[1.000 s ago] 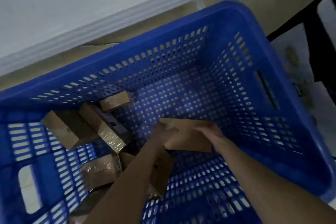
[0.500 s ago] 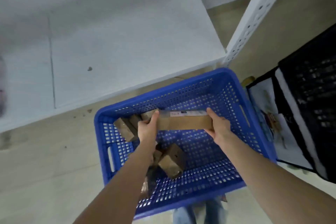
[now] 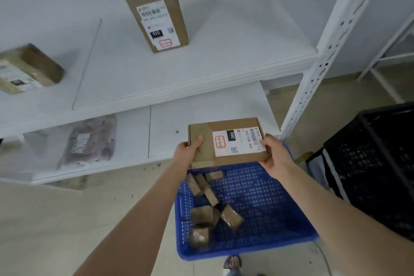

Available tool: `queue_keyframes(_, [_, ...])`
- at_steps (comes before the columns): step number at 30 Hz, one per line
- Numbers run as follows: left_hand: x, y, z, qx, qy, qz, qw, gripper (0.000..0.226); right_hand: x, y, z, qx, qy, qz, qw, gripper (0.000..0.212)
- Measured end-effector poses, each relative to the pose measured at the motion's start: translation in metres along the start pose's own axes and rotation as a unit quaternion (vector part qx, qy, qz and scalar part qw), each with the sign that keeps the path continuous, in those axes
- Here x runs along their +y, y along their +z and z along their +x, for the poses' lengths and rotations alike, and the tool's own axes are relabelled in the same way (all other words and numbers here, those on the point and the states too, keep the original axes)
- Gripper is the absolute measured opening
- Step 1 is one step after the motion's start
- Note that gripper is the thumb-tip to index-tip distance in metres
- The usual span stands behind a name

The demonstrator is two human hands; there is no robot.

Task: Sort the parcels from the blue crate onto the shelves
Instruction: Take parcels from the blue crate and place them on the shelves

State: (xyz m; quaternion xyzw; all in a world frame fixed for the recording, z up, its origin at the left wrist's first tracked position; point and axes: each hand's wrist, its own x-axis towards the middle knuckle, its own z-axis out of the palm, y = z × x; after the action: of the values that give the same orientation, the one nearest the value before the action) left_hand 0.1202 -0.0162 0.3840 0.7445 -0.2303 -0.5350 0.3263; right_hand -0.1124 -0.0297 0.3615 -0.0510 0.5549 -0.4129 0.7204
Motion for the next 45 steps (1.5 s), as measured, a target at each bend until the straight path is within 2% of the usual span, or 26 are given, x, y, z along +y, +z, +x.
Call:
queue_keyframes(2, [0.019,-0.008,-0.03,0.003,0.022,-0.053,0.998,0.041,-0.013,0.019,-0.034,-0.004,-0.005,0.023,1.0,0.03])
queue_keyframes(6, [0.052,-0.016,-0.087,-0.039,0.028,-0.136,0.99,0.046,-0.033,0.059,-0.096,-0.079,-0.016,0.002,0.997,0.016])
queue_keyframes(8, [0.072,-0.024,-0.111,-0.039,0.051,-0.151,0.986,0.037,-0.051,0.076,-0.121,-0.114,-0.045,-0.024,0.992,0.015])
queue_keyframes(10, [0.094,-0.035,-0.132,-0.025,0.092,-0.161,0.982,0.042,-0.072,0.09,-0.143,-0.137,-0.083,-0.054,0.986,0.019])
queue_keyframes(12, [0.114,-0.048,-0.149,-0.017,0.132,-0.142,0.981,0.057,-0.092,0.102,-0.163,-0.146,-0.121,-0.084,0.978,0.024])
queue_keyframes(16, [0.146,-0.061,-0.189,-0.097,0.191,-0.038,0.976,0.044,-0.121,0.124,-0.201,-0.159,-0.182,-0.109,0.964,0.024])
queue_keyframes(18, [0.156,-0.063,-0.205,-0.114,0.219,-0.029,0.969,0.037,-0.131,0.132,-0.218,-0.165,-0.207,-0.111,0.958,0.026])
queue_keyframes(23, [0.176,-0.068,-0.233,-0.091,0.263,-0.074,0.958,0.027,-0.147,0.14,-0.247,-0.183,-0.229,-0.193,0.936,0.043])
queue_keyframes(26, [0.185,-0.072,-0.248,-0.078,0.279,-0.084,0.953,0.023,-0.147,0.14,-0.259,-0.205,-0.216,-0.231,0.926,0.036])
queue_keyframes(32, [0.196,-0.085,-0.272,-0.055,0.297,-0.079,0.95,0.033,-0.149,0.148,-0.277,-0.243,-0.227,-0.226,0.916,0.037])
queue_keyframes(39, [0.219,-0.107,-0.289,-0.014,0.337,-0.066,0.939,0.054,-0.154,0.17,-0.295,-0.251,-0.257,-0.24,0.902,0.04])
queue_keyframes(45, [0.241,-0.143,-0.294,0.003,0.383,-0.05,0.922,0.049,-0.152,0.209,-0.315,-0.261,-0.285,-0.24,0.891,0.041])
